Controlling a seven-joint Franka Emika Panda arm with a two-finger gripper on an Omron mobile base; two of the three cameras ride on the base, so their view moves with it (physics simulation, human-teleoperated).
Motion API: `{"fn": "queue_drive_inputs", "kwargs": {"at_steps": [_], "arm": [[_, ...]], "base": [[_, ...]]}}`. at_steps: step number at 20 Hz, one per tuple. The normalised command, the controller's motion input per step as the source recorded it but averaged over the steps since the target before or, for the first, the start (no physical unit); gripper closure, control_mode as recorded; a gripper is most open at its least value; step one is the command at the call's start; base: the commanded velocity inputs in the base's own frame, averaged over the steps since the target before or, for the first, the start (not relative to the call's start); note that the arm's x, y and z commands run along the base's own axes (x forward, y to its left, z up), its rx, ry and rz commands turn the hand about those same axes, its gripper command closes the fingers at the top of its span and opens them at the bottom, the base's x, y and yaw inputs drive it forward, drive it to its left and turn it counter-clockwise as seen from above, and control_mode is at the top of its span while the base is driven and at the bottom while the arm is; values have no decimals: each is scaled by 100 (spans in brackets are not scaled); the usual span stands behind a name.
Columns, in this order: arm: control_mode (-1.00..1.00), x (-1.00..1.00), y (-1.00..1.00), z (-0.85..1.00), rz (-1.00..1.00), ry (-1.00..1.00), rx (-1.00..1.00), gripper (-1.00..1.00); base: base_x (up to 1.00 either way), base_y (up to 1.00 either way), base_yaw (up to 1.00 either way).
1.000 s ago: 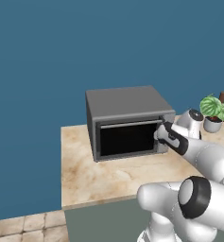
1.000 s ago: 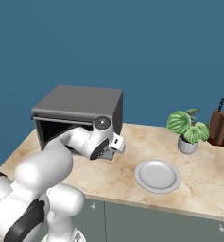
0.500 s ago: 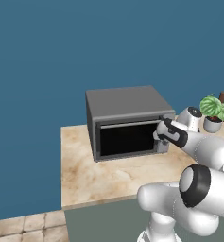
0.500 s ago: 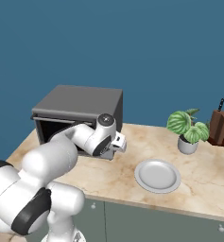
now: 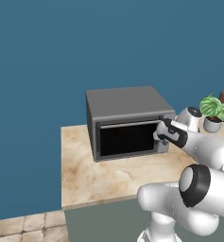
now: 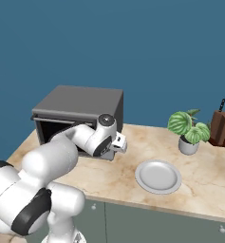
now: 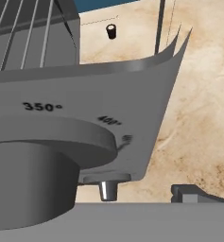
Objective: Pick up the bagel from the plate, place it on the toaster oven rack, close the door, and set the timer.
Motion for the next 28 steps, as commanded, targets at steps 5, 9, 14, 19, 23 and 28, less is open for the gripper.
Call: {"fn": "queue_drive_inputs", "kwargs": {"at_steps": [5,9,14,19,23,28], "arm": [[-100,-4,-15,-8,0,0,4,-100],[-100,-2,-14,-11,0,0,7,-100],[-100,0,-13,-10,0,0,7,-100],[-100,18,-2,-4,1,2,7,-100],[-100,17,-1,-1,2,1,5,-100],[-100,23,0,-5,3,0,5,100]], "base": [[0,0,0],[0,0,0],[0,0,0],[0,0,0],[0,0,0],[0,0,0]]}}
